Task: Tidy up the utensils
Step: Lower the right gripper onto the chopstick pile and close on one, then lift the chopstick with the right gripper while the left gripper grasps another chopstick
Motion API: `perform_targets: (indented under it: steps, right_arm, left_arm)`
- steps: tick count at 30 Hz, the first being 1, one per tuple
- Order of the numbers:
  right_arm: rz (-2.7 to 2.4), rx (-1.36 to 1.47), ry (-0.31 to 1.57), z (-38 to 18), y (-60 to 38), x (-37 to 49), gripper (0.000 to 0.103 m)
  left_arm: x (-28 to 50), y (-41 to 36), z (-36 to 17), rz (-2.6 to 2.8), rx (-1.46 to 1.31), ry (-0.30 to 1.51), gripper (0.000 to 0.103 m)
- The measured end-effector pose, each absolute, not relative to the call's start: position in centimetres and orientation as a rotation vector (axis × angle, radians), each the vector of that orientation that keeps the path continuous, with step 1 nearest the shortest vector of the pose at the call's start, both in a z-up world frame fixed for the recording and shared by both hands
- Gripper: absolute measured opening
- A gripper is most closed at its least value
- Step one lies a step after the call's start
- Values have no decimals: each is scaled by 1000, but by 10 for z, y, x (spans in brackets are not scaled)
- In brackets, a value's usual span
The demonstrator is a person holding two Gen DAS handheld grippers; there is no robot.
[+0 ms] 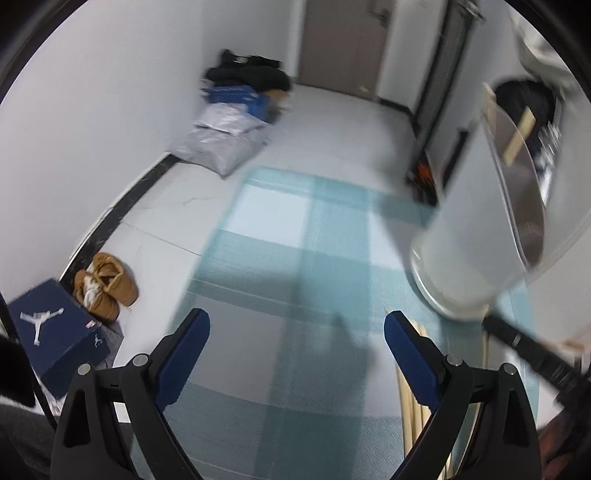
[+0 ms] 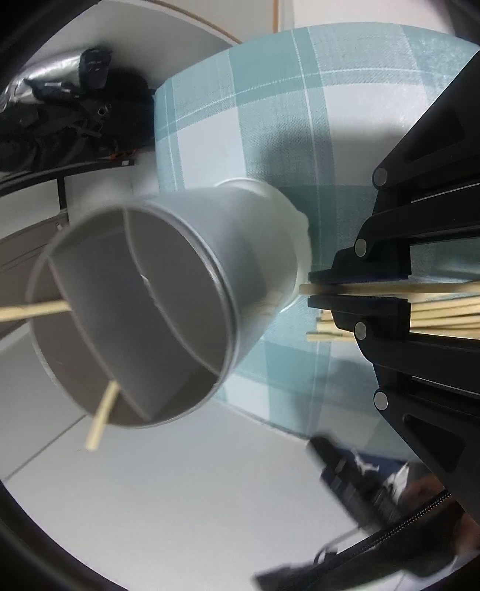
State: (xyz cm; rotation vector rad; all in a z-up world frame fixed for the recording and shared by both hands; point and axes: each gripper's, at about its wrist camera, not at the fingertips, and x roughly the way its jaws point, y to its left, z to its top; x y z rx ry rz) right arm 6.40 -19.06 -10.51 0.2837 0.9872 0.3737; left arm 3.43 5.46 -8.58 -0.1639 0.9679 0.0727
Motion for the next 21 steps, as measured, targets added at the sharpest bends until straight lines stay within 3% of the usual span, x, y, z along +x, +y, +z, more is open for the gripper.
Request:
perform_targets:
  steps: [11, 19, 21]
  right_arm:
    - [442, 630, 921, -94, -257, 45, 5]
    - [462, 649, 889, -83, -275, 39, 5]
    - [470, 645, 883, -82, -276, 36, 5]
  left_arm:
    - [46, 39, -108, 5, -199, 1124, 94]
    - [60, 29, -118, 70, -171, 1159, 93]
    - [62, 31, -122, 95, -158, 1165, 86]
